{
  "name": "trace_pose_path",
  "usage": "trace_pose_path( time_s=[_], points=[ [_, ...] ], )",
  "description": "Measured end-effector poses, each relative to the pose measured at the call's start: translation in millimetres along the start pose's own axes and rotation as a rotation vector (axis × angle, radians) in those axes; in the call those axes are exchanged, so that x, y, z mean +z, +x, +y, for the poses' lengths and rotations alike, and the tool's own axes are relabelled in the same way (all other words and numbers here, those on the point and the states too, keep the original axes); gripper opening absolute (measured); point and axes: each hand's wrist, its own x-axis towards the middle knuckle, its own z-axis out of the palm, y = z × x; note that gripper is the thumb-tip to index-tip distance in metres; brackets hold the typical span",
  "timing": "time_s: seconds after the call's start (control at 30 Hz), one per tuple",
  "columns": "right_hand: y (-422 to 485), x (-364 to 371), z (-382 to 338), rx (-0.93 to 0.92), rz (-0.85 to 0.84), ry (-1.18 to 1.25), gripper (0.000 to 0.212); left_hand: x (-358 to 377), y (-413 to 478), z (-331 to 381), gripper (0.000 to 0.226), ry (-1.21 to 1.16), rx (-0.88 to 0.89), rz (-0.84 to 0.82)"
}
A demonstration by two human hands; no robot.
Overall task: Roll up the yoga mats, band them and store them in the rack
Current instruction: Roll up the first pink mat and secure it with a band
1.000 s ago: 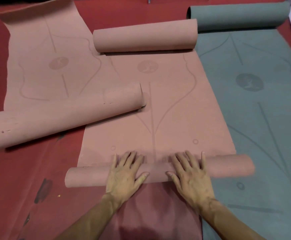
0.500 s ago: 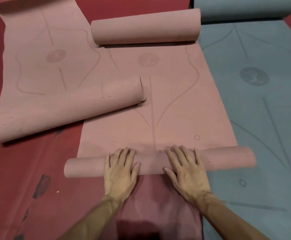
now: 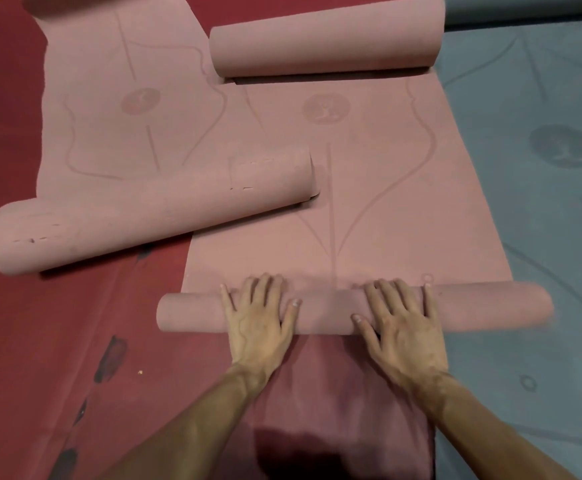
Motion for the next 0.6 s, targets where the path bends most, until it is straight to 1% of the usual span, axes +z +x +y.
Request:
trace_pose_path(
  time_s=[0.1, 0.2, 0.43, 0.5, 0.6],
  points=[
    [1, -3, -2, -0.006, 0.028, -0.004, 0.066, 3, 5, 1, 0.052, -0.030, -0.003, -0.037],
    [11, -10, -3, 0.004, 0.020, -0.009, 0.067, 7, 16, -3, 0.049, -0.016, 0.009, -0.025],
    [15, -10, -3, 0.033, -0.071, -0.006, 0.066, 13, 24, -5, 0.058, -0.021, 0.046, -0.017],
    [19, -11, -3, 0.044, -0.082, 0.017, 0.065, 9, 21, -9, 0.061, -0.001, 0.081, 0.020],
    [23, -9, -2, 0.061, -0.083, 0.020, 0.064, 9, 11, -10, 0.056, -0.002, 0.151, 0.083]
  ],
)
